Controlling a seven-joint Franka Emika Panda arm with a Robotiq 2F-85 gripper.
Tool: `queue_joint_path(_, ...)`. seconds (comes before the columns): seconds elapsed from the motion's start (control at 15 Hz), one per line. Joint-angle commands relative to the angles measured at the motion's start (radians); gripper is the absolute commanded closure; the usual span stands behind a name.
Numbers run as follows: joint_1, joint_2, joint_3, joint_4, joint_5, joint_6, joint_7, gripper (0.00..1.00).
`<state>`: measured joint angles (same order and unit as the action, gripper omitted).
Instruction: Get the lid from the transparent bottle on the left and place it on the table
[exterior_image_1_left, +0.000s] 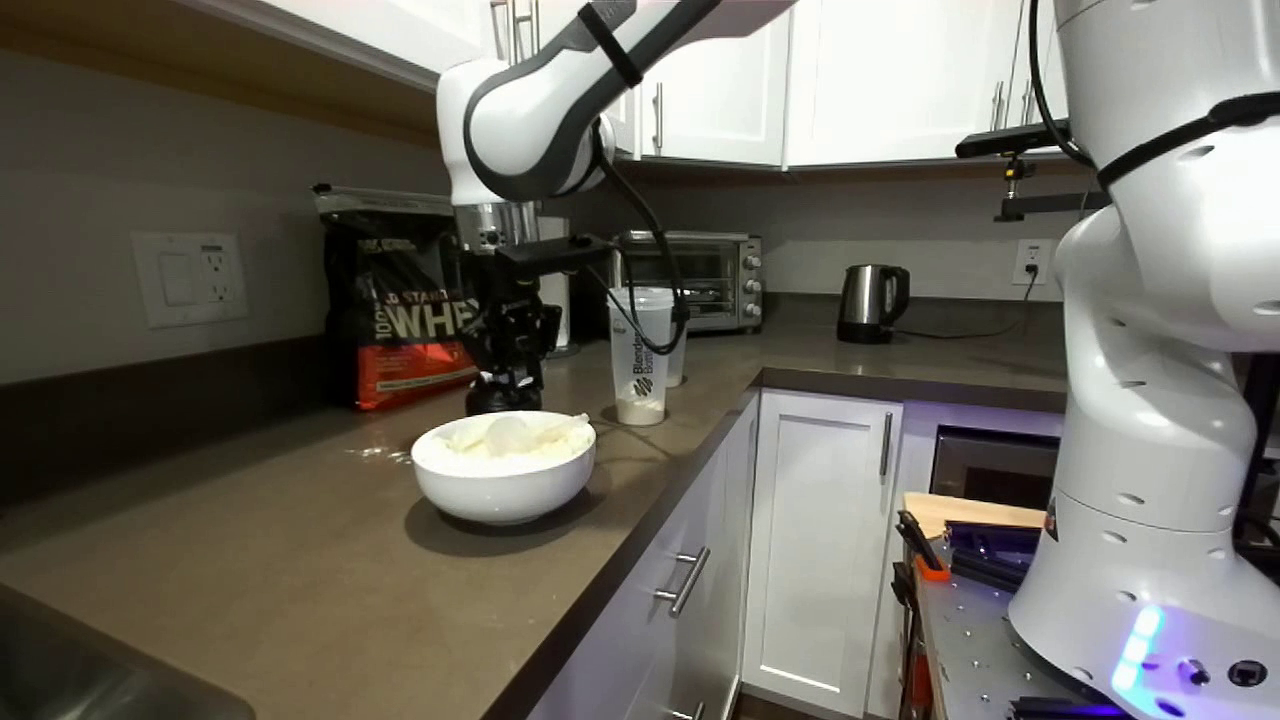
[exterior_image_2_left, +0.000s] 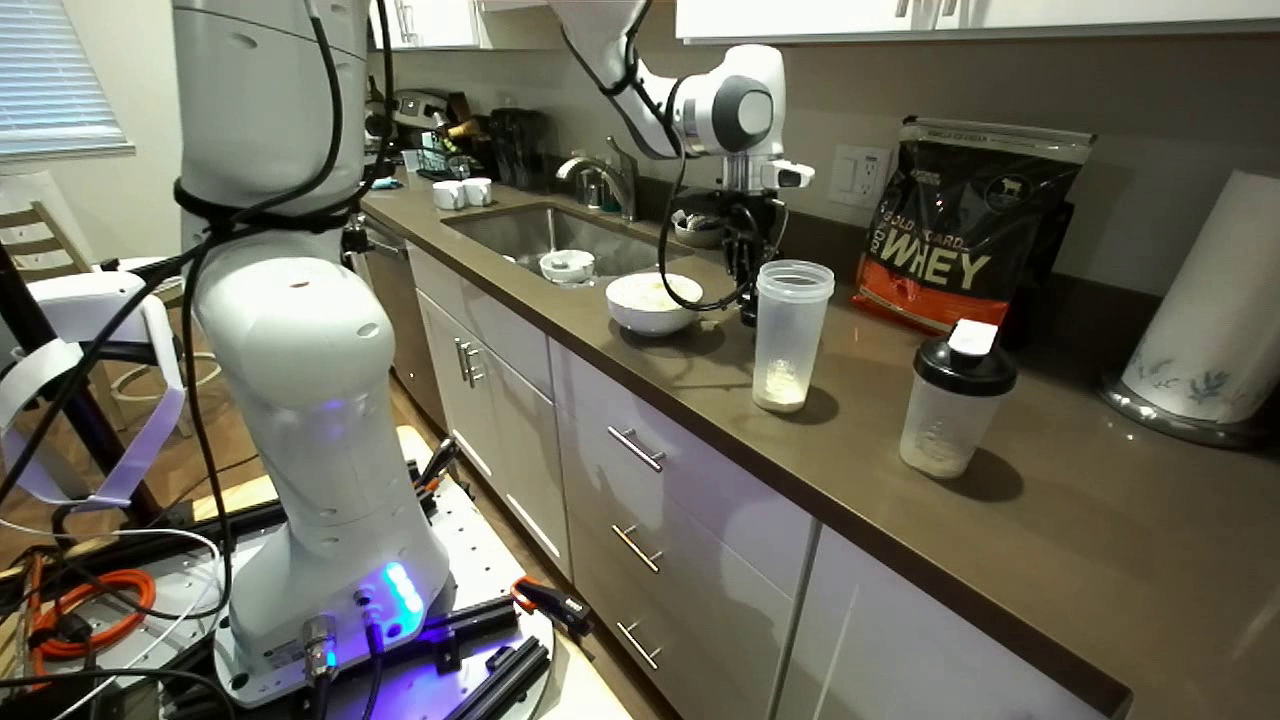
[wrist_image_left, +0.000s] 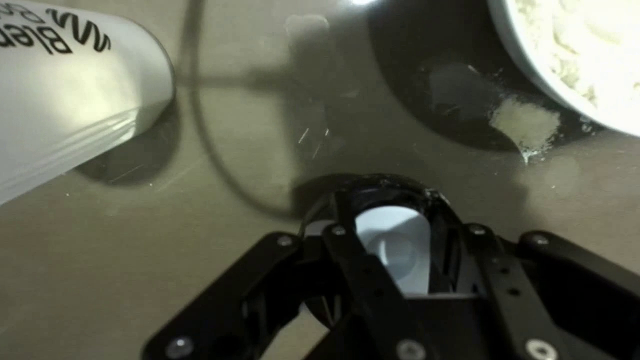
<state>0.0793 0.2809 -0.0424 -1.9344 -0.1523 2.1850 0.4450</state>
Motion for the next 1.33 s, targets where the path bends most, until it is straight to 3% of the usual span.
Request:
queue_joint_path(0.0, -0.003, 0.056, -0.014, 0.066, 0.008, -0.035, 0.020, 0.87)
queue_joint_path(0.13, -0.004, 0.071, -0.021, 0.084, 0.018, -0.053, 0.017, 0.87)
queue_joint_path(0.2, -0.003, 0.075, -0.022, 0.090, 0.020, -0.065, 0.015, 0.79)
queue_joint_path(0.27, -0.004, 0.078, -0.022, 0.097, 0.027, -0.081, 0.010, 0.82)
queue_joint_path(0.47, -0.005, 0.075, -0.022, 0.112, 0.040, -0.133, 0.008, 0.35)
queue_joint_path(0.8, 0.000, 0.030, -0.015, 0.112, 0.052, -0.198, 0.012, 0.05)
queue_joint_path(0.93, 0.003, 0.002, -0.010, 0.105, 0.052, -0.213, 0.013, 0.00)
queue_joint_path(1.27, 0.006, -0.085, 0.011, 0.080, 0.056, -0.260, 0.021, 0.00)
